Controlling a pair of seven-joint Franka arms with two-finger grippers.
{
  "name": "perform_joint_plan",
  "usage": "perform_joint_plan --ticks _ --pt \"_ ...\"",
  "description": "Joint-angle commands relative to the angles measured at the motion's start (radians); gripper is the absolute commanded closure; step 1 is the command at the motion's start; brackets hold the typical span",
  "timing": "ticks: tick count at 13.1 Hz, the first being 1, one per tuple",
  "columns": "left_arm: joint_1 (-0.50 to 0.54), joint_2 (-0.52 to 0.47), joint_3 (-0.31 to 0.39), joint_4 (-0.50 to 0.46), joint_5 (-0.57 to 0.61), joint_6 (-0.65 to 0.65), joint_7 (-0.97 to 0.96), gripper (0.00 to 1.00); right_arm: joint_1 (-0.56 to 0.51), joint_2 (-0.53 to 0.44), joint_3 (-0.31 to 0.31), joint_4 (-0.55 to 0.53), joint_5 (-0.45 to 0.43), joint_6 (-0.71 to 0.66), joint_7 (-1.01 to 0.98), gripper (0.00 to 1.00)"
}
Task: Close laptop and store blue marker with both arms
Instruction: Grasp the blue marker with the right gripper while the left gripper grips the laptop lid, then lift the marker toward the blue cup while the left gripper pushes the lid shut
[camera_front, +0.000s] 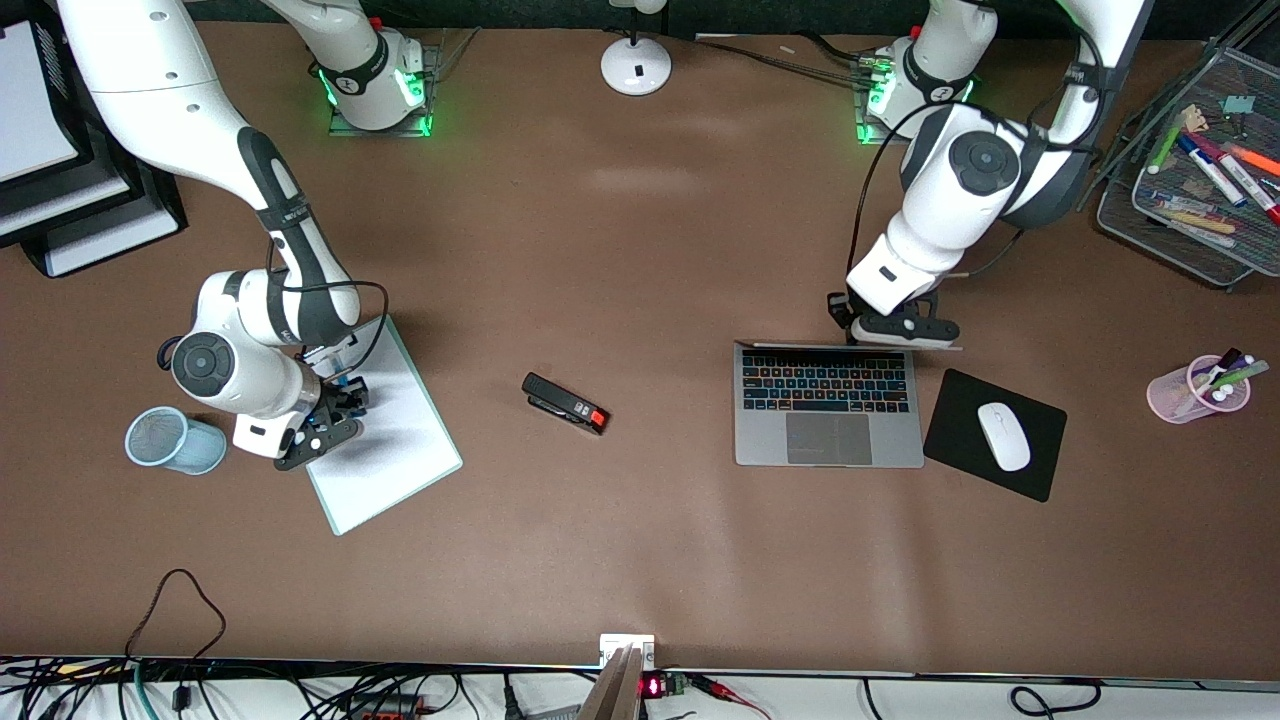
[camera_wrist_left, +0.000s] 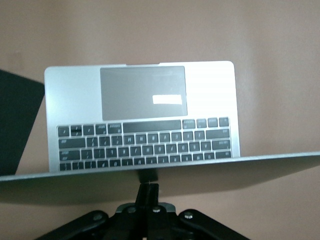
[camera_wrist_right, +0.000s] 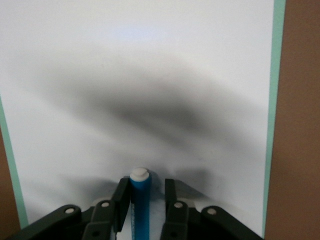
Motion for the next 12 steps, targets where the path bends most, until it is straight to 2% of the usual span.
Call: perform_joint_plan --ticks 1,3,4,5,7,10,12 --pt "0.012 0.113 0.004 0.121 0.029 0.002 0.011 1.0 0.005 0.013 -0.005 0.02 0.011 0.003 -0.017 0.73" --pt "0.013 0.177 0.007 0.176 0.031 0.002 0.01 1.0 0.005 0.013 -0.005 0.02 0.011 0.005 -0.015 0.9" --pt "0.013 0.202 0.008 0.196 0.029 0.002 0.009 1.0 0.005 0.013 -0.003 0.02 0.011 0.003 -0.015 0.92" --pt "0.013 0.225 0.018 0.219 0.031 0.004 0.009 1.0 0.005 0.011 -0.003 0.02 0.012 0.003 -0.015 0.98" --pt "0.012 0.274 0.027 0.269 0.084 0.002 0.008 1.0 0.0 0.005 0.002 0.044 0.012 -0.006 -0.017 1.0" --pt "0.009 0.343 0.042 0.32 0.126 0.004 0.006 1.0 -0.008 -0.065 0.002 0.084 0.018 -0.087 -0.083 1.0" --pt "0.009 0.374 0.042 0.345 0.141 0.007 0.006 1.0 -0.026 -0.118 0.0 0.127 0.114 -0.173 -0.174 1.0"
